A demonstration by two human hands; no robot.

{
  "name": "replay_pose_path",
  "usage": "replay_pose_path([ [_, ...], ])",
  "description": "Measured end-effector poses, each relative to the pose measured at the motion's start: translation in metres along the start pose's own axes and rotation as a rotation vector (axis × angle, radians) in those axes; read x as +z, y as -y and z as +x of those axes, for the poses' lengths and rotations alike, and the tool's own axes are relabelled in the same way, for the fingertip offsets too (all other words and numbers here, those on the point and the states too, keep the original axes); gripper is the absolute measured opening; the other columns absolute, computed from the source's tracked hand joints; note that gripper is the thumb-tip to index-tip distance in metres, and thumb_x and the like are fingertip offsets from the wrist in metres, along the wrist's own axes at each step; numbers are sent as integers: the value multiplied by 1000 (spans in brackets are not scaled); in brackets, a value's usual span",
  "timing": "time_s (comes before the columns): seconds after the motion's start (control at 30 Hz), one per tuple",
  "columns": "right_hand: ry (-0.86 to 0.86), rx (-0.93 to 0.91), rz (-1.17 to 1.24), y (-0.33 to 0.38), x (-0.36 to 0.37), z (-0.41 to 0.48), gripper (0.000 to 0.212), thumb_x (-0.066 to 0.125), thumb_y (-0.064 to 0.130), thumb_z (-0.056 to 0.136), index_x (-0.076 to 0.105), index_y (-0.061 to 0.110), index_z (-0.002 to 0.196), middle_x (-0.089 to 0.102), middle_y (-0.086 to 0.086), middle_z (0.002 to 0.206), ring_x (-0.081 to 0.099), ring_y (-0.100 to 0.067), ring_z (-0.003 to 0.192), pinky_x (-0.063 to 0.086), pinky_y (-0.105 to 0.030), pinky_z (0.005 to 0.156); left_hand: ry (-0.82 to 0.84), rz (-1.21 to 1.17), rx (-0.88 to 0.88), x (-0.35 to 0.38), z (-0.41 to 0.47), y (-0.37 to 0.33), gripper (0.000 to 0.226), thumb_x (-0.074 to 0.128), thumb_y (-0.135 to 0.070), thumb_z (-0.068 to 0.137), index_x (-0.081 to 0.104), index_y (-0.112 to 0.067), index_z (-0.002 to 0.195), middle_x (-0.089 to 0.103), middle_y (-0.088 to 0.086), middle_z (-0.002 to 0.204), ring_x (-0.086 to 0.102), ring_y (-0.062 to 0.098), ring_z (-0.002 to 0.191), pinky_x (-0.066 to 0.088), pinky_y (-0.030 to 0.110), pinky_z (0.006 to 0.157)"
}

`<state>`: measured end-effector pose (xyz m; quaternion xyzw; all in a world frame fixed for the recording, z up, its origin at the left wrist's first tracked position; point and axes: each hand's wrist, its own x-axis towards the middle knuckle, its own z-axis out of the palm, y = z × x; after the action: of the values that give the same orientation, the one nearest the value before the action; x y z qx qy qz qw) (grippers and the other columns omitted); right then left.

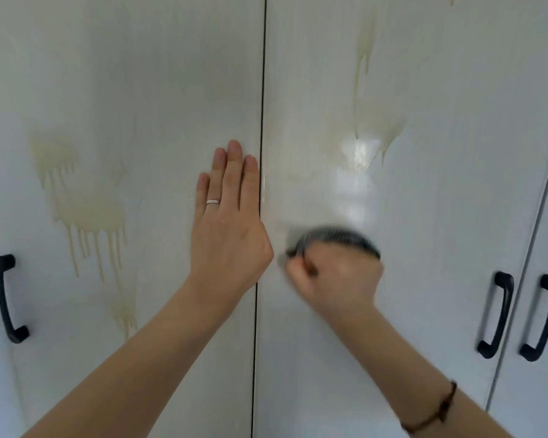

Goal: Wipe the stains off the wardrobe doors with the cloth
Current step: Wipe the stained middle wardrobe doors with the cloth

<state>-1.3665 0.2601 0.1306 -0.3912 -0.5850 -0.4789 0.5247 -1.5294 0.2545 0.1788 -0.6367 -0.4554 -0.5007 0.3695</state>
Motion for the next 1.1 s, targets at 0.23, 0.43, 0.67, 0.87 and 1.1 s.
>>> replay_pose_path([
  [0.23, 16, -112, -61, -34, -10, 24, 41, 61, 41, 77, 42, 19, 50, 36, 1, 43, 40, -24, 38, 17, -21, 46, -8, -3, -24, 2, 1, -6, 72, 35, 0, 80, 28, 6, 152, 16, 25, 162, 11, 41, 151, 16, 55, 122],
  [0.43, -17, 149, -52, -49, -13, 76, 33, 54, 41, 76, 34, 23, 55, 36, 3, 45, 35, -22, 42, 14, -21, 51, -24, 37, -71, 7, 1, -13, 65, 26, 5, 86, 27, 8, 151, 13, 28, 162, 12, 45, 150, 17, 58, 121],
  [0.67, -9, -77, -63, -68, -30, -24, 37, 59, 33, 73, 35, 21, 47, 31, 4, 42, 33, -21, 36, 13, -19, 51, 72, 70, -99, 3, 0, -23, 62, 12, 6, 91, 12, 11, 152, 2, 32, 161, 4, 51, 149, 17, 63, 119],
  [0.87, -89, 450, 37, -94, -35, 96, 39, 57, 27, 64, 20, 21, 53, 14, 2, 45, 22, -19, 49, 19, -26, 52, 83, 114, -158, 5, 4, -35, 58, 3, 6, 94, 5, 13, 151, 0, 37, 159, 6, 55, 146, 19, 64, 117],
  [1.1, 46, 171, -99, -91, -47, -76, 37, 56, 29, 75, 30, 22, 49, 19, 10, 51, 25, -19, 39, 12, -21, 50, 96, 129, -146, 8, 1, -29, 57, 13, 6, 96, 2, 12, 152, -2, 36, 159, 4, 54, 147, 17, 64, 118],
])
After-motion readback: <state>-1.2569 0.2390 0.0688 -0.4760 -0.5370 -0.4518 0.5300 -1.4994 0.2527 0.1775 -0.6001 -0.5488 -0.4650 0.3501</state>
